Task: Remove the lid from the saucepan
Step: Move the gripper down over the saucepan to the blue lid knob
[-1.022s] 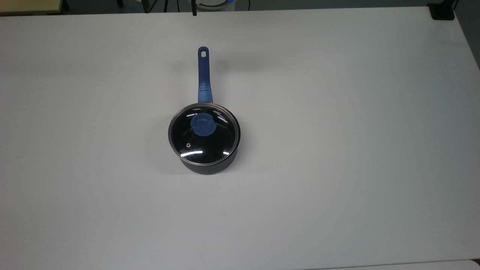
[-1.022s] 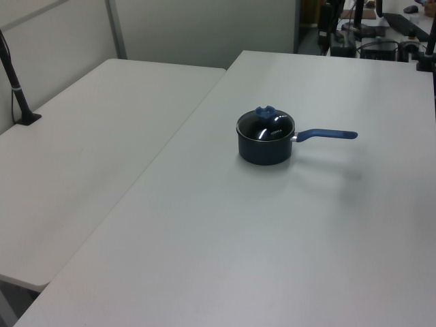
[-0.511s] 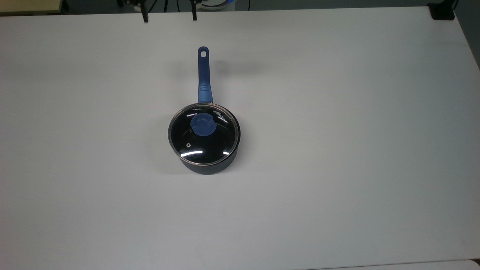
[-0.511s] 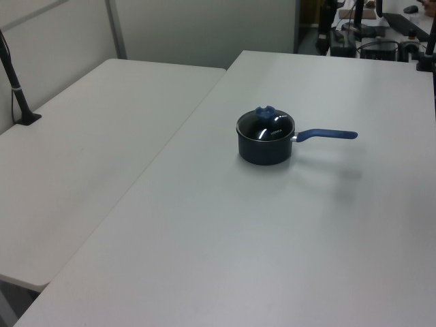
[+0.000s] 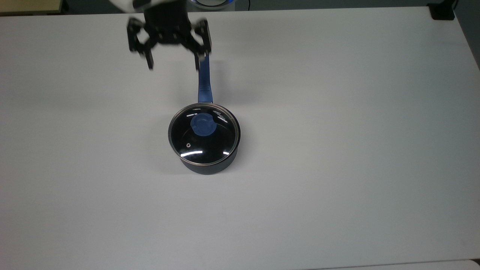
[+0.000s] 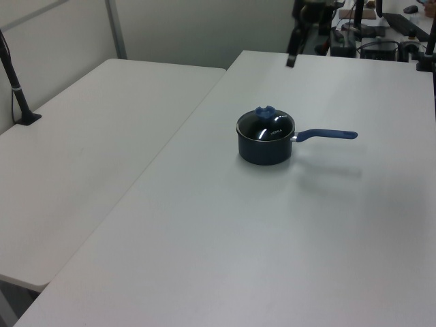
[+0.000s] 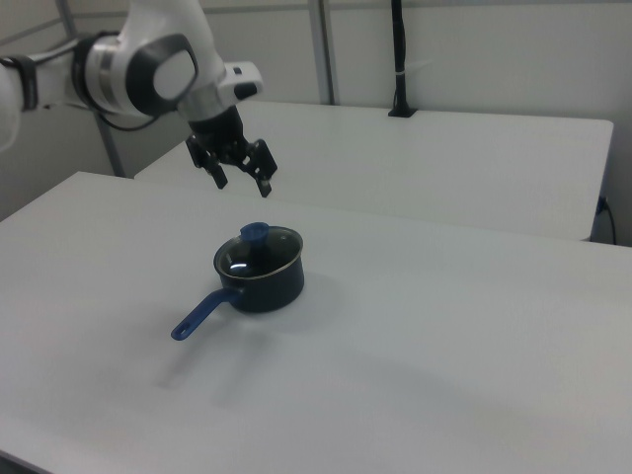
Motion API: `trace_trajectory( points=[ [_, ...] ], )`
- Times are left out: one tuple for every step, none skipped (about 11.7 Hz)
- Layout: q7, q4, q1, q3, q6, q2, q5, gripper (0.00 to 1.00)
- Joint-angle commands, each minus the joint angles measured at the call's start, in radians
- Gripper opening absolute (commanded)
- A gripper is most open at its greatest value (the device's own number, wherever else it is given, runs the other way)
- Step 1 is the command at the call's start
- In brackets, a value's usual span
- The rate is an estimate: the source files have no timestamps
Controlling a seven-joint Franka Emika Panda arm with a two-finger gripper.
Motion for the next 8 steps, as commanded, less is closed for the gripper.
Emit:
trace_trajectory(
  points=[
    [0.254, -0.004, 0.015, 0.033, 0.129, 0.086, -0.013, 1.0],
    [0.37, -0.004, 0.027, 0.034, 0.144, 0.106, -0.032, 1.0],
    [0.518, -0.006, 0.039, 0.034, 0.158, 0.121, -0.037, 1.0],
    [0.663, -0.009, 0.041, 0.034, 0.161, 0.132, -0.044, 1.0],
    [0.793, -0.021, 0.041, 0.034, 0.161, 0.134, -0.065, 1.0],
    [0.898, -0.038, 0.043, 0.037, 0.161, 0.135, -0.09, 1.0],
    [0.988, -0.043, 0.041, 0.054, 0.164, 0.154, -0.102, 1.0],
    [1.061, -0.043, 0.041, 0.062, 0.185, 0.181, -0.118, 1.0]
  ],
)
